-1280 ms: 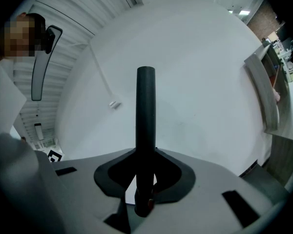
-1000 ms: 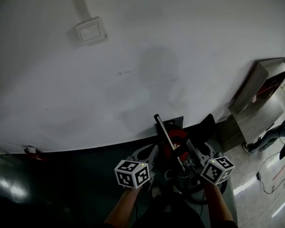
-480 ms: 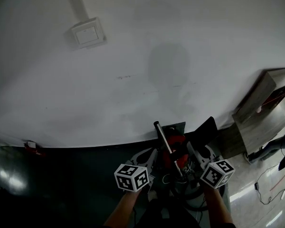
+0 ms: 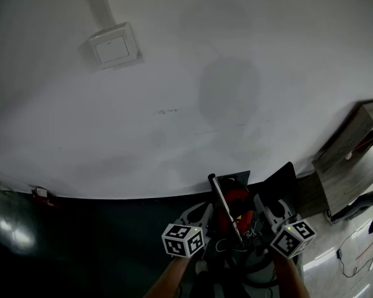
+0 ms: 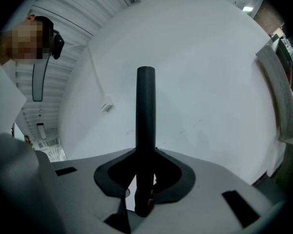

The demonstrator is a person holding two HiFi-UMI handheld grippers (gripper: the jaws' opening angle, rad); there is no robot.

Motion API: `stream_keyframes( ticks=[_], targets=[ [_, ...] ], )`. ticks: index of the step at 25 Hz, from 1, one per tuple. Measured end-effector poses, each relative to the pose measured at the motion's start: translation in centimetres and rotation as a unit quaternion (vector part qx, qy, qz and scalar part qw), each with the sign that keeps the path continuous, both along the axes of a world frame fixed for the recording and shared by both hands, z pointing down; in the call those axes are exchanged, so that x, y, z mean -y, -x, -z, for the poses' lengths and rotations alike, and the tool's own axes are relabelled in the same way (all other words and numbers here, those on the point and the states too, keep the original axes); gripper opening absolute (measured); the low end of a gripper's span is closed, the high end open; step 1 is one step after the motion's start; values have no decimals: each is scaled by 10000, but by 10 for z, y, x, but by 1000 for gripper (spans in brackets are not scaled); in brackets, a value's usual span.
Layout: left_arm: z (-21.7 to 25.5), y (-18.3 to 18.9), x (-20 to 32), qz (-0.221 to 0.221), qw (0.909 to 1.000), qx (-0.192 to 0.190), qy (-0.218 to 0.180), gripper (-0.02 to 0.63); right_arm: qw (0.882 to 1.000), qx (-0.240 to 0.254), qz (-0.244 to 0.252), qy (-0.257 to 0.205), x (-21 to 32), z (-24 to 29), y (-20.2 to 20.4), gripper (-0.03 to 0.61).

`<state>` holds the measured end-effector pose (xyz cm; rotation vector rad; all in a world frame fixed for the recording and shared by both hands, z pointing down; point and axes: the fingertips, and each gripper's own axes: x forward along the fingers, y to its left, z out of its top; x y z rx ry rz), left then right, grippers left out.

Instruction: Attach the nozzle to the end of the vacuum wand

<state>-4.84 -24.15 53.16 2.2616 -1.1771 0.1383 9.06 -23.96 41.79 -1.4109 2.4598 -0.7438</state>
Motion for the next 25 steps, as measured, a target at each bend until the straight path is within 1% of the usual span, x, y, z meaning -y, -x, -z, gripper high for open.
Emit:
stream_keyframes(
  ticks=[5,9,11,14,17,19,21,25],
  targets=[
    [-35,4,23,84,9999,-58,136,19,10000,-43,-76,8,20,-16,3,89],
    [-52,4,33,88,9997,-90,220,40,9997,169,-139,-66,32,-10,5,89],
    [-57,2,38,75,9997,-79,210,54,9998,58,-152,-80,36,-14,2,89],
    [-73,-1,45,56,9996,-87,246,83,9998,53,-206,-60,41,-16,-1,89],
    [-93,-6,55,26,9993,-89,351,122,9993,229,-263,-113,47,-10,0,89],
    [-105,-10,61,-4,9990,-109,429,157,9990,299,-298,-132,49,-10,0,89],
    [-117,-16,67,-58,9986,-147,508,189,9991,243,-322,-120,50,-15,-4,89],
    [-135,-27,82,-201,9975,-210,647,204,9989,250,-388,-102,53,-19,-10,89]
  ],
)
